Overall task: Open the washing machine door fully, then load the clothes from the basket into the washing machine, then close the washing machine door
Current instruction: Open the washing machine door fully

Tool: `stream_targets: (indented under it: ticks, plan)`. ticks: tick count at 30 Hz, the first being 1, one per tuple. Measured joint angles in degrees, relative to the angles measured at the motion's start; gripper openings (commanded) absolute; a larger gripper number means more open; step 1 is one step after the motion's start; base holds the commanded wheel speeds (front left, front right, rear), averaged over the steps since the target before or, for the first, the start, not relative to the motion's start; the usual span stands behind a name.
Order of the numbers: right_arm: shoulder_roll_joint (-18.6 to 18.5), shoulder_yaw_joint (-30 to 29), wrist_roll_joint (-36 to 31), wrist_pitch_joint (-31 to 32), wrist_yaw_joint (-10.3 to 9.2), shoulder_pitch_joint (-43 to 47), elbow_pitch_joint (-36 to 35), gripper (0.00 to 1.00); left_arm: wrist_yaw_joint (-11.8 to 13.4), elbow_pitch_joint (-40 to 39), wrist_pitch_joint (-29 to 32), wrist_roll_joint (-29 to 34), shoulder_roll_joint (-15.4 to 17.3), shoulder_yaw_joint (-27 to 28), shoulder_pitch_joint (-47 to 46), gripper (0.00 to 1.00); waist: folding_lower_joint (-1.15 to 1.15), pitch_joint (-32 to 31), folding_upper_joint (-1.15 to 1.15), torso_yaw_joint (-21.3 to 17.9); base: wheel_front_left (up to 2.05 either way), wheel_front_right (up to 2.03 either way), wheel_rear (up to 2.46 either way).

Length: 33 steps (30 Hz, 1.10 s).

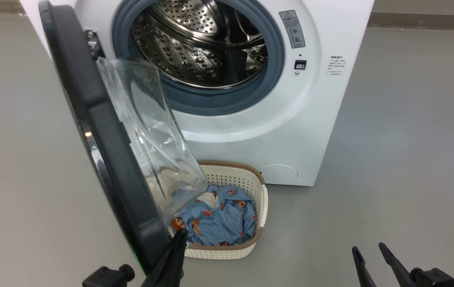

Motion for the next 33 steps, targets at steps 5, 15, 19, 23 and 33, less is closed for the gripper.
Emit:
stream_targets:
  ticks: [5,15,19,23,33]
  plan:
    - [0.0,-0.1,0.0,0.0,0.0,0.0,0.2,1.0,1.4,0.0,-0.4,-0.3,0.0,0.1,0.0,0.0,0.0,0.1,0.0,0.8,0.0,0.0,0.0]
    - [0.0,-0.1,0.0,0.0,0.0,0.0,0.6,1.0,3.1,0.5,-0.5,-0.7,-0.2,0.7,-0.1,0.0,0.0,0.3,0.0,3.8,0.0,0.0,0.0]
    - [0.0,0.3,0.0,0.0,0.0,0.0,0.9,1.0,3.6,1.7,-1.6,-1.5,-0.5,0.7,-0.4,0.0,0.0,0.1,0.0,4.6,0.0,0.0,0.0]
    - [0.0,0.4,0.0,0.0,0.0,0.0,0.9,1.0,4.3,3.0,-2.5,-1.8,-0.6,0.8,-0.7,0.0,0.0,-0.3,0.0,5.1,0.0,0.0,0.0]
    - [0.0,0.2,0.1,0.0,0.0,0.0,0.9,1.0,6.9,4.9,-3.5,-2.7,-0.4,4.6,-0.8,0.0,0.0,0.1,0.0,7.6,0.0,0.0,0.0]
